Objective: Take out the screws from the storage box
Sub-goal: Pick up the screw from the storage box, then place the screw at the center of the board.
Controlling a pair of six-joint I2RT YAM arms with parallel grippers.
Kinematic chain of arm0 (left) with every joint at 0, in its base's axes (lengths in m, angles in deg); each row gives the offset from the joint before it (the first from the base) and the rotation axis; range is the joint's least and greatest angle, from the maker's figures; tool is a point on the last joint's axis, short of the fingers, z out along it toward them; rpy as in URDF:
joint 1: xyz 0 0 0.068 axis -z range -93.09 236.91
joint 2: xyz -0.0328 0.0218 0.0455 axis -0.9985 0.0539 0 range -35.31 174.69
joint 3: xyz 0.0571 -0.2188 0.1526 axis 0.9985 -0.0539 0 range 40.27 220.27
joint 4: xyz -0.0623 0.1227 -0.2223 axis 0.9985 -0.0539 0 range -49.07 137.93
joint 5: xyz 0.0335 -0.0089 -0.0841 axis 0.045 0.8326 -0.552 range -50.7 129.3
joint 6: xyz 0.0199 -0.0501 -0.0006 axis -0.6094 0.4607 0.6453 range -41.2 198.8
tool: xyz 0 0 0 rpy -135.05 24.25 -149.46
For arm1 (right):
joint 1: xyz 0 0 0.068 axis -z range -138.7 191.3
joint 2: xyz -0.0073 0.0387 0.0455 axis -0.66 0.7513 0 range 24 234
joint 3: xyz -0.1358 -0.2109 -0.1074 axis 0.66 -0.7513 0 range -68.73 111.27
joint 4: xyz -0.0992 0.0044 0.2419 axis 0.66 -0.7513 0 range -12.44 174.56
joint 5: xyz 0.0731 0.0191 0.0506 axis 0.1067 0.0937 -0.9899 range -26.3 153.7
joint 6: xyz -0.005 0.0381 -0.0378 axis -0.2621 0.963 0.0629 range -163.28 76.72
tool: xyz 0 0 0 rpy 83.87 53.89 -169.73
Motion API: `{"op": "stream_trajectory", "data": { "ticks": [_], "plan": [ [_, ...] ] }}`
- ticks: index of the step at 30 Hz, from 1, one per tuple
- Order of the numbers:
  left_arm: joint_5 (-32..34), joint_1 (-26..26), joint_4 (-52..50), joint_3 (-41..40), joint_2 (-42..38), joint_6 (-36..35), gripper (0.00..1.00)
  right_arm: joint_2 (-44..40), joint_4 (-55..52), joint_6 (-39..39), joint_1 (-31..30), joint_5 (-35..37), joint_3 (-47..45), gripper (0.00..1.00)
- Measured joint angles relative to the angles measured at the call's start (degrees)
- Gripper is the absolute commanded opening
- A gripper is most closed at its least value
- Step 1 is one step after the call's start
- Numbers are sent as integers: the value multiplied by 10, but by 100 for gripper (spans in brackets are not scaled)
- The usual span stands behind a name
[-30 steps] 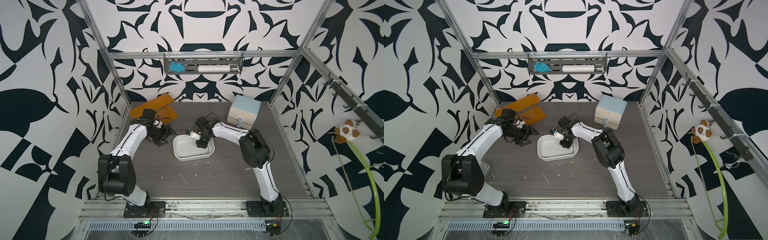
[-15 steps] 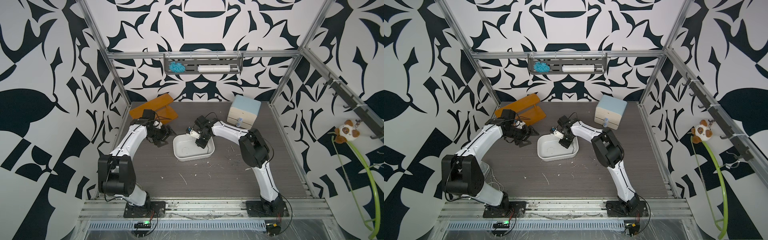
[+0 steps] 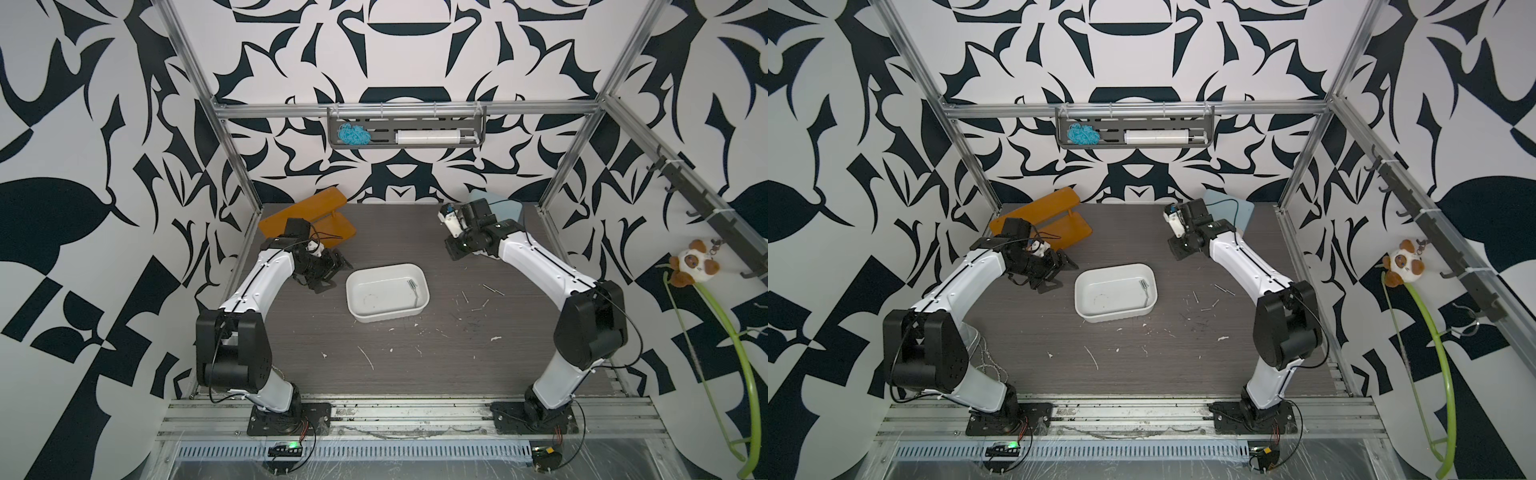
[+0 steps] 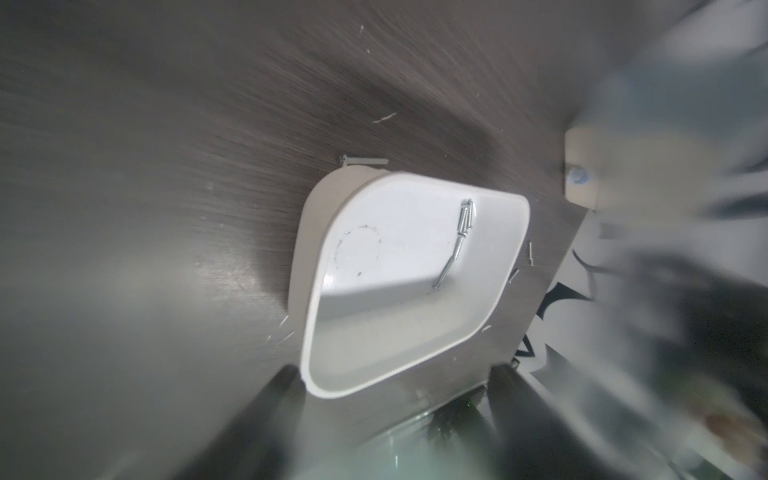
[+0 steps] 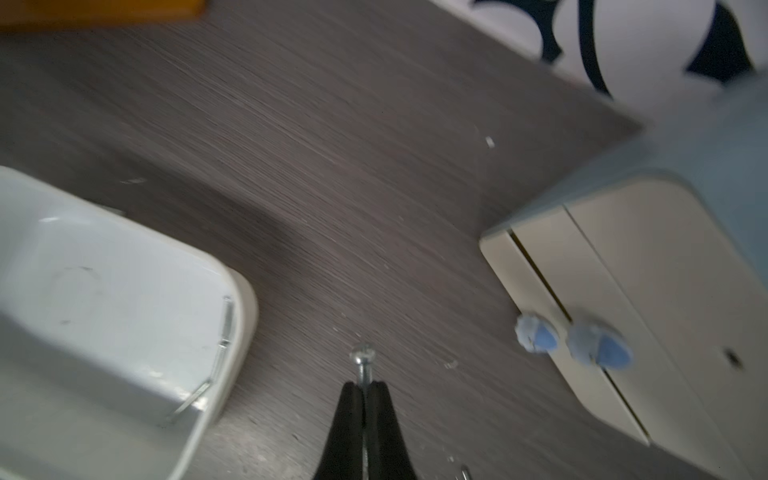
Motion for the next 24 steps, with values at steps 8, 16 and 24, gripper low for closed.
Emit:
{"op": "stream_trajectory", "data": {
  "ticks": [8, 16, 24],
  "plan": [
    [37, 74, -14, 54, 8, -12, 77, 69, -24, 83, 16, 38, -102, 10],
    [64, 163, -19, 105, 46, 1, 77, 66, -27, 126, 16, 53, -75, 50],
    [88, 152, -21, 105, 45, 27, 77, 4, -39, 160, -36, 48, 9, 29]
  ]
}}
